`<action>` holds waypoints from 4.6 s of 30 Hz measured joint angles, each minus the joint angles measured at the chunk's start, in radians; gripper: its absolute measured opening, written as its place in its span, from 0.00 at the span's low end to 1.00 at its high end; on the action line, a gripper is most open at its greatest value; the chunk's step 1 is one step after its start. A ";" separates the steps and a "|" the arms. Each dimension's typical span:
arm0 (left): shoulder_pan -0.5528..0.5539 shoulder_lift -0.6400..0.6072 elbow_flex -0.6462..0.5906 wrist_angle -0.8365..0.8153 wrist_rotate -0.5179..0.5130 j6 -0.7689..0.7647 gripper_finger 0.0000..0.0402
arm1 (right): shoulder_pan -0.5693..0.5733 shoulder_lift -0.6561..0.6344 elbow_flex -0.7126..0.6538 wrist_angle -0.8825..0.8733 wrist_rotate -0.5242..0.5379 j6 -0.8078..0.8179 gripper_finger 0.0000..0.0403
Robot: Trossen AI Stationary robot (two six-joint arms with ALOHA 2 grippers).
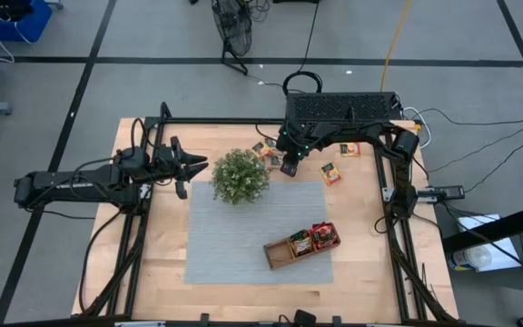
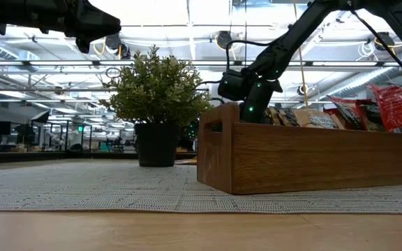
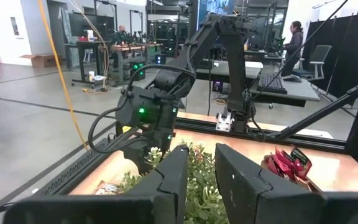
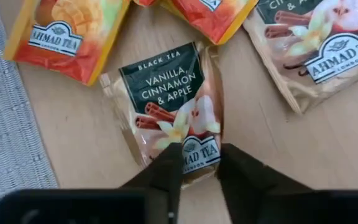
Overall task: Pick & Place Tea
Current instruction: Put the apple tea sachet into the brown organizer
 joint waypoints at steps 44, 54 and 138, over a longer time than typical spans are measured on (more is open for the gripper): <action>0.000 0.000 0.000 0.000 0.000 0.000 0.22 | 1.295 -0.461 -0.253 0.046 1.081 -0.474 0.04; 0.000 0.000 0.000 0.000 0.000 0.000 0.22 | 1.360 -0.332 -0.248 0.095 1.202 -0.633 0.03; 0.000 0.000 0.000 0.000 0.000 0.000 0.22 | 1.013 -0.523 -0.359 -0.049 0.257 0.478 0.31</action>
